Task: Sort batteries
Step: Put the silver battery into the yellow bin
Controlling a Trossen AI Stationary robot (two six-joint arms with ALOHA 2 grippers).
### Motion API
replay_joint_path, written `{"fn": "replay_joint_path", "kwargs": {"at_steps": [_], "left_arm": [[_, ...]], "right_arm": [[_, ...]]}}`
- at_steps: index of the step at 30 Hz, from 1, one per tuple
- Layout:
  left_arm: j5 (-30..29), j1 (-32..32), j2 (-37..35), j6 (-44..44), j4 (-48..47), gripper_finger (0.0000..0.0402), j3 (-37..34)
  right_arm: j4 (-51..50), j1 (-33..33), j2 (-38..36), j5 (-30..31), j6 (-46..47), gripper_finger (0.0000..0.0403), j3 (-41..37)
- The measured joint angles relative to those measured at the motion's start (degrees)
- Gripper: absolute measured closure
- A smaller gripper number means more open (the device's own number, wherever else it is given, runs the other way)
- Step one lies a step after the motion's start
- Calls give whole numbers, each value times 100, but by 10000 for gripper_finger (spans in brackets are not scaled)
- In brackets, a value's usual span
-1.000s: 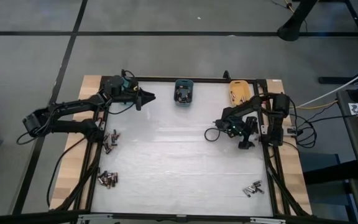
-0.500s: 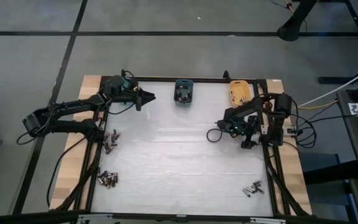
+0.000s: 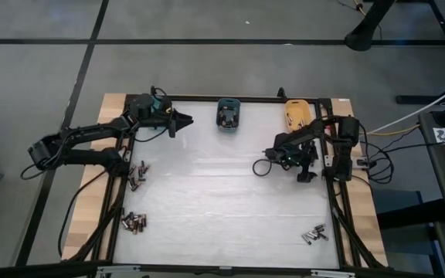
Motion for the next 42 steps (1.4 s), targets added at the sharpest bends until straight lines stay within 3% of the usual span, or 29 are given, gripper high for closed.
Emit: {"fn": "replay_joint_path", "kwargs": {"at_steps": [9, 23, 42], "left_arm": [[0, 0, 0, -15, 0, 273, -2], [-1, 0, 0, -22, 0, 273, -1], [-2, 1, 0, -43, -4, 273, 0]], "right_arm": [[-45, -4, -7, 106, 46, 43, 281], [22, -11, -22, -492, 184, 51, 425], [149, -4, -27, -985, 44, 241, 810]]}}
